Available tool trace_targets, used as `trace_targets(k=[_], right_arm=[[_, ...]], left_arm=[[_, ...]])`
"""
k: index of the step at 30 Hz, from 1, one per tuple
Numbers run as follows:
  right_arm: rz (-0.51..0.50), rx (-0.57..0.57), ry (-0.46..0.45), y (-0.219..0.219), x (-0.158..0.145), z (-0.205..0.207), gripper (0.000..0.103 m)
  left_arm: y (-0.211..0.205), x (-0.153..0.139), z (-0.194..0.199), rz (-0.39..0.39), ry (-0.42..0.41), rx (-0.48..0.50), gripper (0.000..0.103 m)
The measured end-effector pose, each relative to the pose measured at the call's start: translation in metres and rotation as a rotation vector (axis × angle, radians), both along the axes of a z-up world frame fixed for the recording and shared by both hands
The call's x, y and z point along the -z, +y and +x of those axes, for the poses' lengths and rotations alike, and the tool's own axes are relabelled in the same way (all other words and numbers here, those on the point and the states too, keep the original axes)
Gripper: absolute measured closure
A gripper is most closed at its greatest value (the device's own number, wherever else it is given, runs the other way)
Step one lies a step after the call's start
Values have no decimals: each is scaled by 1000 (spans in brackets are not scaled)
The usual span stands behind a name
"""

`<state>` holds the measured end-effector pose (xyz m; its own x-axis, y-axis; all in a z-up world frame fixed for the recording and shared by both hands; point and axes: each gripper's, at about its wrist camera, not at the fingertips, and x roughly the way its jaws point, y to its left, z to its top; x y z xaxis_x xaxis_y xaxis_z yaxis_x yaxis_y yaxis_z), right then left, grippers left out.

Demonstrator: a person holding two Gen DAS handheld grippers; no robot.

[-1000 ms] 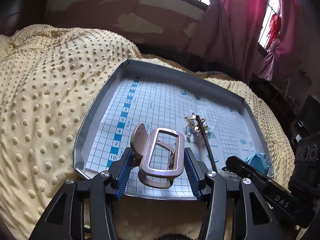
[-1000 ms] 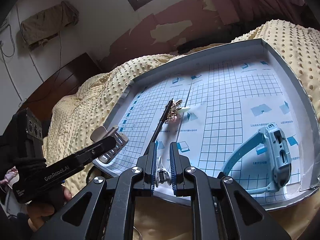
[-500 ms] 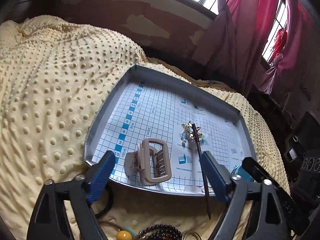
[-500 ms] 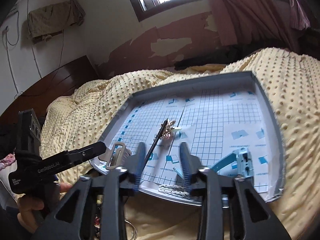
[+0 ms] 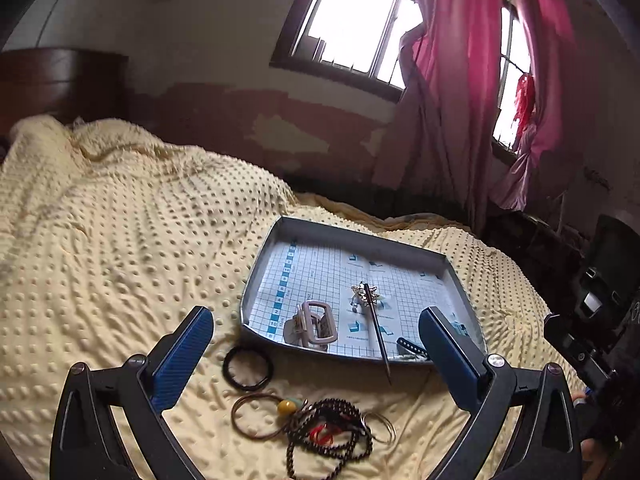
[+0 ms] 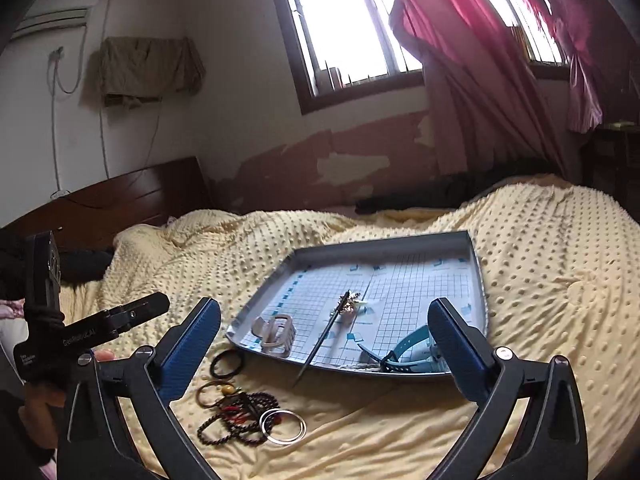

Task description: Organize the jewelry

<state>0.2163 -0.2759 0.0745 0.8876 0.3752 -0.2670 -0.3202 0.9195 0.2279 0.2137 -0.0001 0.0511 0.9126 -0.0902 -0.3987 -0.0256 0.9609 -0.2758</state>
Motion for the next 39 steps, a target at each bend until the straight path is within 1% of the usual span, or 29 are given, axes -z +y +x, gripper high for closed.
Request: trace_targets(k=[4, 7, 9, 11, 16, 19, 22, 28, 31, 36, 39], right_arm=[[-38, 15, -32, -1, -4, -33, 1], [-31, 33, -36, -5, -3, -56, 1], [-30, 32, -33, -5, 0, -71, 1], [-50, 37, -35, -2, 2, -83, 1], [-98, 43, -21, 4, 13, -114, 1], [-124, 43, -10, 9, 19, -125, 1], [-134, 35, 15, 11, 23, -130, 1], [-157, 33, 71, 16, 33, -136, 1], [-173, 33, 109, 20, 39, -135, 1], [-185, 36, 179, 23, 52, -129, 1], [-200, 34, 229, 27, 61, -121, 1]], left_arm=[[-5, -10, -36, 37, -39, 1, 0], [-11, -13, -63, 53, -70, 14, 0], [-17, -12, -77, 59, -79, 19, 0], [-22, -9, -93, 63, -88, 28, 0], [-29, 5, -124, 109, -86, 30, 0], [-29, 14, -137, 122, -66, 31, 0], [-27, 23, -148, 154, -48, 29, 0], [-20, 41, -159, 190, -7, 22, 0], [-16, 48, -161, 188, 23, 16, 0], [-12, 58, -151, 185, 87, 48, 0], [-11, 64, -135, 202, 136, 67, 0]])
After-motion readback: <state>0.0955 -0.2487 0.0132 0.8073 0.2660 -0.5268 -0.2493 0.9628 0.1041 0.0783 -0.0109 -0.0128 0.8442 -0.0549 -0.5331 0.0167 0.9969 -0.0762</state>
